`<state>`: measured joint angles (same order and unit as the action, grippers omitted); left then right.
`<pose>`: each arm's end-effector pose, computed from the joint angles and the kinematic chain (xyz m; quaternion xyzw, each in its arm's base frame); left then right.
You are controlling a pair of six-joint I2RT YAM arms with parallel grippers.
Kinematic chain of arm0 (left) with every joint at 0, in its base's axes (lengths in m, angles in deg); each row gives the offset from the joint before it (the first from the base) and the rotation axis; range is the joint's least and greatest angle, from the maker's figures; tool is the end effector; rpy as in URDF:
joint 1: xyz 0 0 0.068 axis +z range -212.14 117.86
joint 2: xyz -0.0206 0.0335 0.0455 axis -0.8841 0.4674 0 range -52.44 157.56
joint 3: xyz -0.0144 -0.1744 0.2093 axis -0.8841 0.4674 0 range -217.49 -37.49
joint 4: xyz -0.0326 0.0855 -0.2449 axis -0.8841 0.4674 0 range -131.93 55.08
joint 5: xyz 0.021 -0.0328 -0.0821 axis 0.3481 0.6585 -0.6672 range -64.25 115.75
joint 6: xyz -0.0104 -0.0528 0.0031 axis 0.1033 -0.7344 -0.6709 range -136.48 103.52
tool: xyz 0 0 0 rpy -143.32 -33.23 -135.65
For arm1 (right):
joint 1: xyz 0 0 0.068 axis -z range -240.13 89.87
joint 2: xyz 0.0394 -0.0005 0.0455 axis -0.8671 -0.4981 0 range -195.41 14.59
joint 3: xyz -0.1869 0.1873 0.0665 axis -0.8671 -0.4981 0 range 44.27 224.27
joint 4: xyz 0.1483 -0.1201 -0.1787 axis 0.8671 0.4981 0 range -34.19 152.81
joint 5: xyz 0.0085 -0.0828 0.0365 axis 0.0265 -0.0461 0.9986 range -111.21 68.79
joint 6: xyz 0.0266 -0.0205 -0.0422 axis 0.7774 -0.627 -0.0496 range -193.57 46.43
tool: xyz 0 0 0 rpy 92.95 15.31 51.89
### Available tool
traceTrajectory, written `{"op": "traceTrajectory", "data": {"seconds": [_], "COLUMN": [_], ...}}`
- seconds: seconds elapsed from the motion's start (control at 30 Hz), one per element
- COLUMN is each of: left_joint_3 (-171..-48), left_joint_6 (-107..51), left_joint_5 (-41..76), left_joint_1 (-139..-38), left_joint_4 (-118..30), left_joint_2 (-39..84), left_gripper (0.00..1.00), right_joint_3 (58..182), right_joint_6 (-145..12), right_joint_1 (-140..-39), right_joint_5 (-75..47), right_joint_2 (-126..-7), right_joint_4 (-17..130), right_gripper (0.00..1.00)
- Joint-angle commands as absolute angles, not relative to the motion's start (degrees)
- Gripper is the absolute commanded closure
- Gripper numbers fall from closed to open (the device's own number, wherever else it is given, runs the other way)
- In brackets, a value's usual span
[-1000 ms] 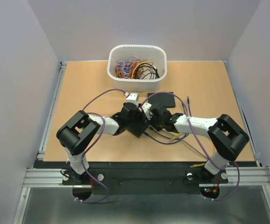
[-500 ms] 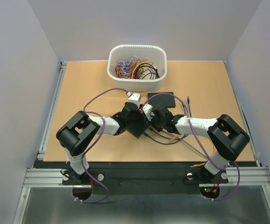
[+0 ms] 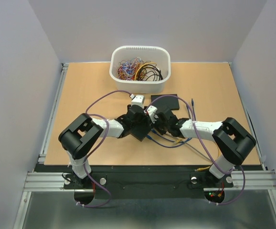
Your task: Insert the plug into the switch port
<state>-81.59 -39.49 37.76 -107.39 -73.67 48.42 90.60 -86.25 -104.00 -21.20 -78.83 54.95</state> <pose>0.2536 -0.2454 0.1548 0.1067 0.8339 -0.2268 0.4917 0.2324 0.2234 0.1593 -0.4396 0.8172 0.1003 0.3590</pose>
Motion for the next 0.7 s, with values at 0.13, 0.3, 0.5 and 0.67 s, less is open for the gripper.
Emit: {"op": "traceTrajectory", "data": {"seconds": [0.13, 0.3, 0.5, 0.67], "left_joint_3": [-81.6, -81.6, -82.7, -82.9], "left_joint_6": [-40.7, -41.5, -44.9, -46.5], "left_joint_5": [16.3, 20.6, 29.0, 37.1], "left_joint_1": [-117.0, -112.9, -107.9, -103.4], "left_joint_4": [-56.2, -51.7, -44.3, -38.9], "left_joint_2": [50.4, 46.9, 39.4, 32.4], "left_gripper": [0.11, 0.01, 0.01, 0.01], "right_joint_3": [87.0, 83.4, 86.1, 88.8], "right_joint_6": [-80.8, -79.4, -76.0, -73.2], "right_joint_1": [-107.7, -107.7, -107.7, -107.7], "right_joint_5": [-11.4, -13.7, -16.0, -18.6], "right_joint_2": [-74.1, -71.1, -74.1, -77.1], "right_joint_4": [17.1, 17.4, 20.8, 21.2], "right_gripper": [1.0, 0.99, 1.0, 0.99]}}
